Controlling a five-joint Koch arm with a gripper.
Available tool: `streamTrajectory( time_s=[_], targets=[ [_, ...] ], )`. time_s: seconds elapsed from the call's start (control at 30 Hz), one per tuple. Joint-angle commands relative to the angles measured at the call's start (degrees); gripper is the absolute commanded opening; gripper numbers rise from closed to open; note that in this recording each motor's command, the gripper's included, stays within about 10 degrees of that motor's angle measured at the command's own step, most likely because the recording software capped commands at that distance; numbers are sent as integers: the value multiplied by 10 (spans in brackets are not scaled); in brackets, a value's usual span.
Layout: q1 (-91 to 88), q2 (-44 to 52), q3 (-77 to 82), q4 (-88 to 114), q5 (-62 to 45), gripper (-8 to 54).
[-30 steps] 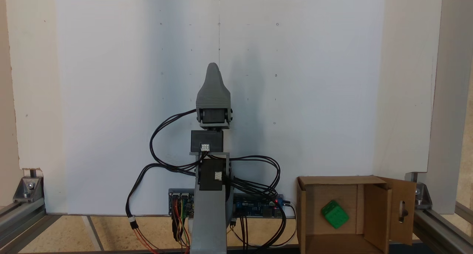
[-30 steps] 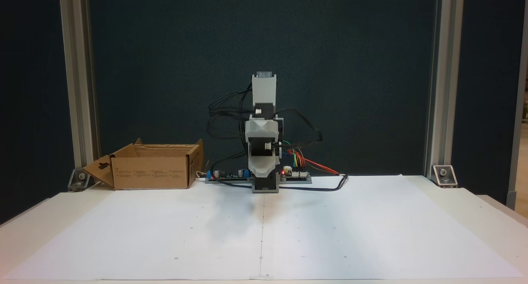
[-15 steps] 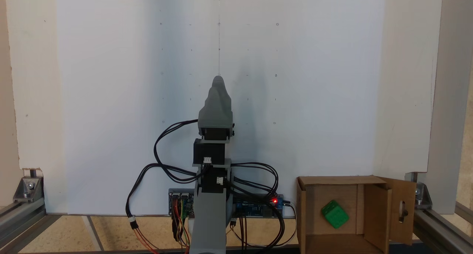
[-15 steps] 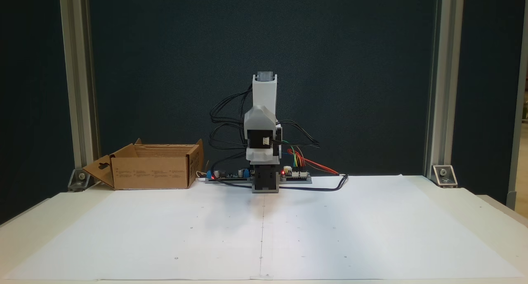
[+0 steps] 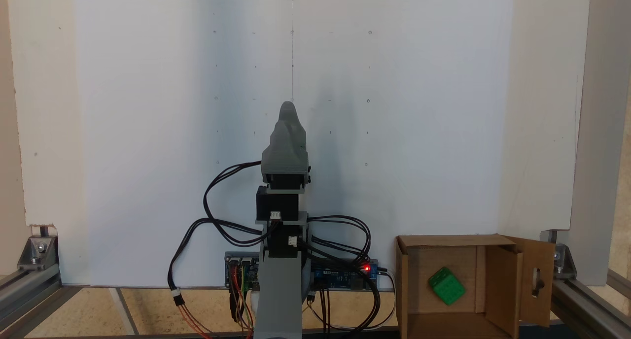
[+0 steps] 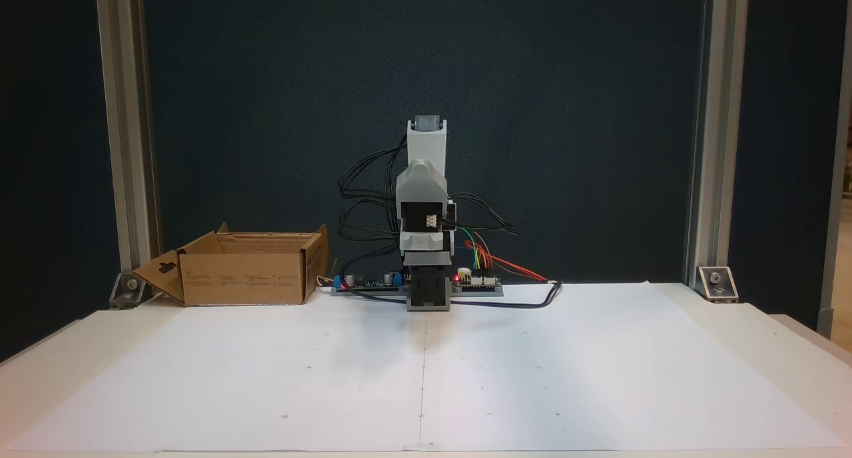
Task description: Grasp a green dice and put it in the bin.
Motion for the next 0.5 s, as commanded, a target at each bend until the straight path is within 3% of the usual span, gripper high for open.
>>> streamTrajectory(
  time_s=[0.0,0.47],
  targets=[
    [1,64,28,-31,-12,444],
    [-4,64,28,-31,-12,444]
  ],
)
